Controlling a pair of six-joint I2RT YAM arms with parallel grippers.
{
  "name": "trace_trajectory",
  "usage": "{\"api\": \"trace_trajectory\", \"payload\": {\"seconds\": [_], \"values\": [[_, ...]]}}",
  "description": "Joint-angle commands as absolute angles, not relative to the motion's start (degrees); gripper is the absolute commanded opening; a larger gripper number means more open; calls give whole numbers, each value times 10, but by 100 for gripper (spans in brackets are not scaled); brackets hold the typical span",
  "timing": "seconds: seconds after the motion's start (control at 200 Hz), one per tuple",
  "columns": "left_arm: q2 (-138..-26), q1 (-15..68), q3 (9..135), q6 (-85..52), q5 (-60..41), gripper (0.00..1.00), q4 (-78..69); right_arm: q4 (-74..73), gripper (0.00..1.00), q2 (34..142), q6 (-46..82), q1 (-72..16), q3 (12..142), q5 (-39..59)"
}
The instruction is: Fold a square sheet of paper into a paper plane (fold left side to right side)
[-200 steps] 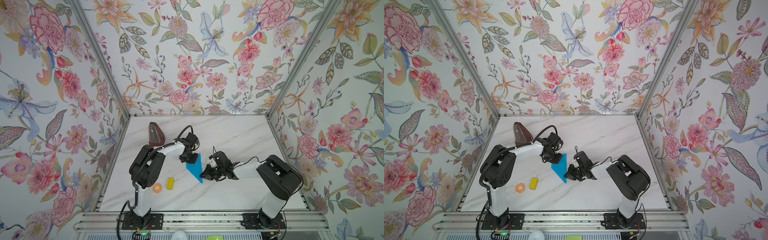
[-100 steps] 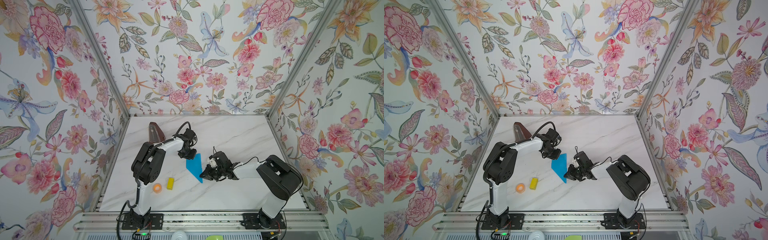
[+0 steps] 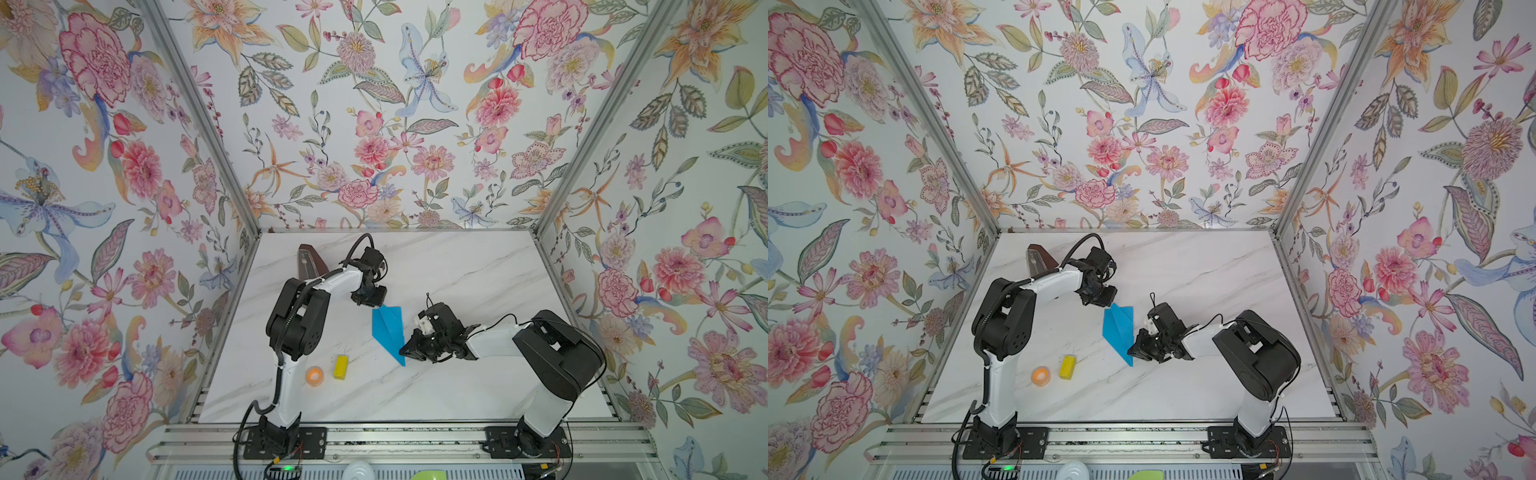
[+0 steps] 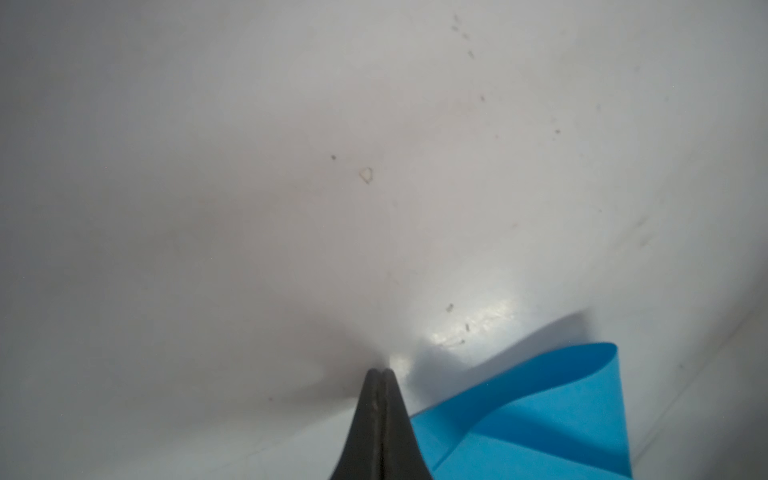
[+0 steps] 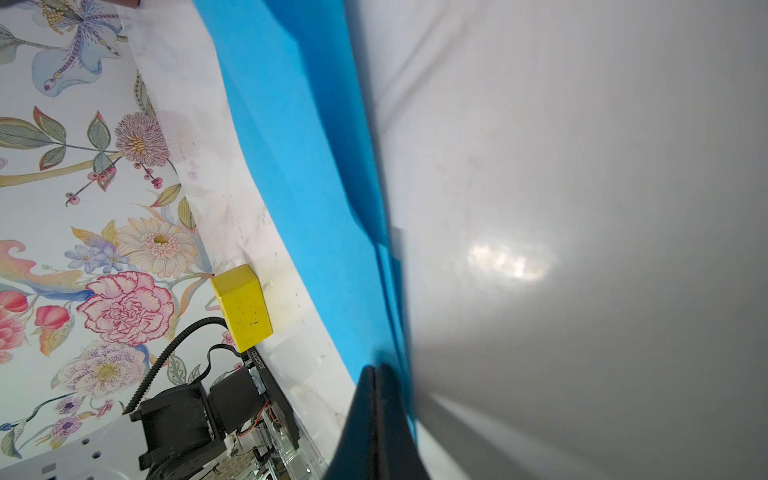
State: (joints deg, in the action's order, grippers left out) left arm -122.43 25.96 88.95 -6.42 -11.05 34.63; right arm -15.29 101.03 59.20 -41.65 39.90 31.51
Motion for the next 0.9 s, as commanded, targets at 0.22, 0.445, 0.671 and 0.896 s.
{"api": "trace_trajectory", "payload": {"seconds": [0.22,0.445,0.671,0.896], "values": [[-1177,256,877,-63,-55,0,399,-80,0,1014,606,-427,396,282],[-1077,294,791,-106,-111,0,363,-95,0,1008,617,-428,405,290],[-1054,340,739,-156,-170,0,302,-91,0,996,613,-425,411,294],[-1087,361,710,-176,-180,0,267,-104,6,970,599,-417,405,309]]}}
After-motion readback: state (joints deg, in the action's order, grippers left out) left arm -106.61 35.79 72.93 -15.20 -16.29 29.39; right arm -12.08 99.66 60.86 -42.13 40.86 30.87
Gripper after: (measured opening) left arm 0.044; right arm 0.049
